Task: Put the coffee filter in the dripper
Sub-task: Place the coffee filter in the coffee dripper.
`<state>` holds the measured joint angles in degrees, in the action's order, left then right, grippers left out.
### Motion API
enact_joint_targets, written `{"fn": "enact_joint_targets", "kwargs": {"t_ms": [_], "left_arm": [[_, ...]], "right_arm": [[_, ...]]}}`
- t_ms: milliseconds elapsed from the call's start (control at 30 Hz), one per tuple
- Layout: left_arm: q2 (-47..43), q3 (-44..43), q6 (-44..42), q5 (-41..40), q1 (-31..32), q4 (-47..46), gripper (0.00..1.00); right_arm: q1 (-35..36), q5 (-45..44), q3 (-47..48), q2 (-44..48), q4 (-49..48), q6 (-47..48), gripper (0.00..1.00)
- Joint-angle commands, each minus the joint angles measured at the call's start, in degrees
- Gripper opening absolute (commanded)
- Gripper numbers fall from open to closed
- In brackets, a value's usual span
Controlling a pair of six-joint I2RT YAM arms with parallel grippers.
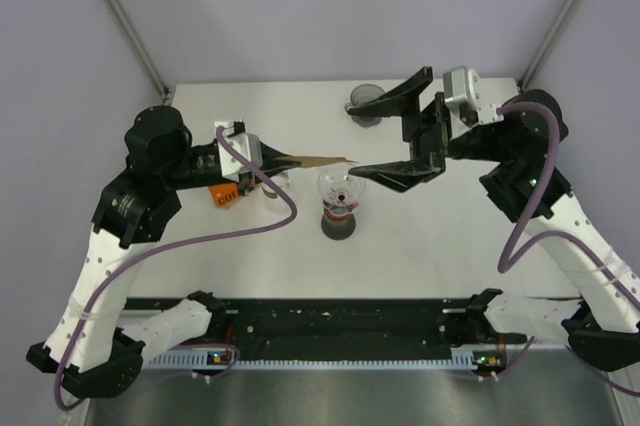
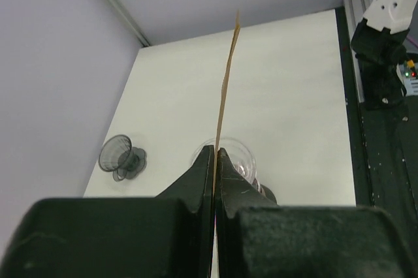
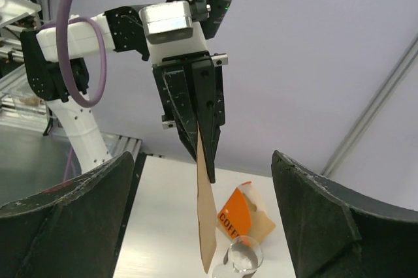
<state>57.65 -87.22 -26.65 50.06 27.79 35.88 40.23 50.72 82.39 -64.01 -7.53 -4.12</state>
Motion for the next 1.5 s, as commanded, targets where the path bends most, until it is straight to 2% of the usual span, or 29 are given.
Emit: {"fn": "enact_joint_targets", "kwargs": {"t_ms": [0,133,233,400,533,800,1067,1233,1467], "left_arm": [[0.3,-2.9,-11.3,0.5,-0.2,8.9,0.00],[0.4,-3.3,-10.2,0.7,-0.1,8.8,0.00],[-0.1,-3.0,-10.1,0.8,-0.1,8.8,0.00],[-0.3,-2.9,-9.6,1.4,-0.1,8.7,0.00],[-0.4,-2.8,-9.7,1.4,0.0,8.7,0.00],[-0.6,-2.6,-10.1,1.6,-0.1,8.7,0.00],[-0.7,-2.5,-10.1,1.7,0.0,8.7,0.00],[-0.7,-2.4,-10.1,1.7,-0.1,8.7,0.00],[-0.8,-2.3,-11.1,1.7,-0.1,9.6,0.00]], "right_arm": [[-0.2,1.2,7.2,-2.2,23.5,9.7,0.82],[-0.4,7.3,10.7,-5.6,27.7,10.1,0.69],[-0.2,12.6,12.0,-6.8,29.1,10.0,0.66],[-0.3,10.7,12.5,-7.7,31.8,10.5,0.53],[-0.3,11.0,12.4,-7.2,32.1,10.4,0.34],[-0.3,10.6,12.4,-6.6,32.1,10.4,0.33],[-0.2,10.5,12.6,-6.6,32.1,10.4,0.12],[-0.2,10.4,12.5,-6.4,32.1,10.4,0.10],[-0.3,7.0,12.5,-5.7,32.1,10.6,0.00]]}}
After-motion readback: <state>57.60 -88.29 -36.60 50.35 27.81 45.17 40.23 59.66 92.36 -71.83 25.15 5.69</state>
